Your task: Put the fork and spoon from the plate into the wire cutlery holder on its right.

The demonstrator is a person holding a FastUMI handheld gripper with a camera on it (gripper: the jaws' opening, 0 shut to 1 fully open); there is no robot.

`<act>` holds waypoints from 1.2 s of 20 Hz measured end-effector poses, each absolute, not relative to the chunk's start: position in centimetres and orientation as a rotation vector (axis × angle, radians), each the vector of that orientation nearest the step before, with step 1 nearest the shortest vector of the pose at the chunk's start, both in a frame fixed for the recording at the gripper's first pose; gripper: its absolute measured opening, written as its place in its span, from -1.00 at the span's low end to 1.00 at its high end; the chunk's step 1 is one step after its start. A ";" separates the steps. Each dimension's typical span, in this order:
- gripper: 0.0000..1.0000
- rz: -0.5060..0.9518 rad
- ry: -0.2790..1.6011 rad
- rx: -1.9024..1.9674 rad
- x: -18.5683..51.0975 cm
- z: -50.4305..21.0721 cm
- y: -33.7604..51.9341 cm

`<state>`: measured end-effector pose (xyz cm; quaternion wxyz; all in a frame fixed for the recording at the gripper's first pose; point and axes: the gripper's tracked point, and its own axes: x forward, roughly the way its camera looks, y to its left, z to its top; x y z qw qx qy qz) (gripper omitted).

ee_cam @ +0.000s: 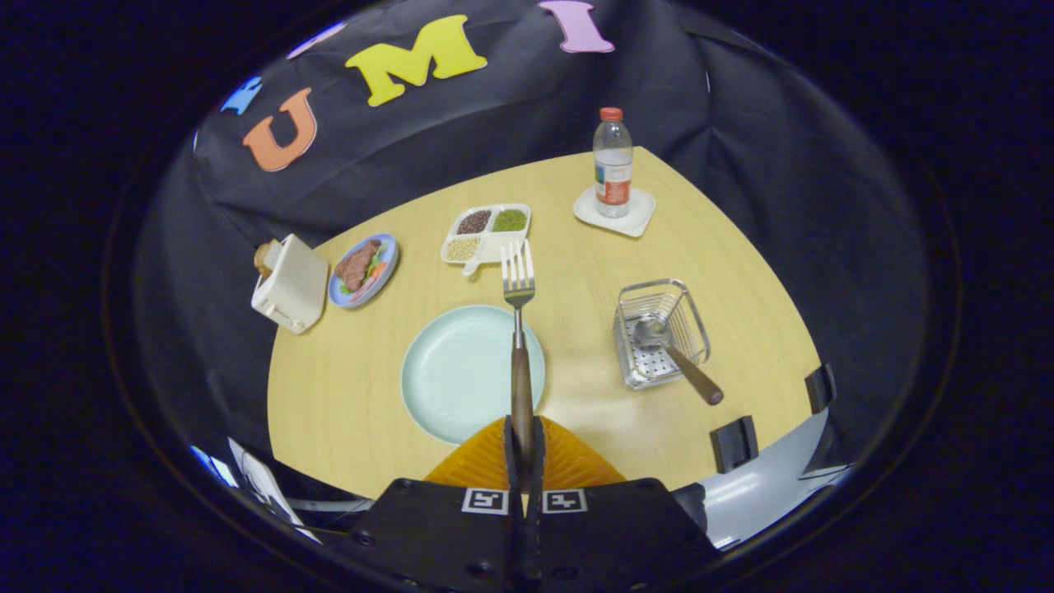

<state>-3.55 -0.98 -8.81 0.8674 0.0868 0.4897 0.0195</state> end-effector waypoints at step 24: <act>-0.99 -0.082 1.208 0.209 -6.1 -10.4 -10.0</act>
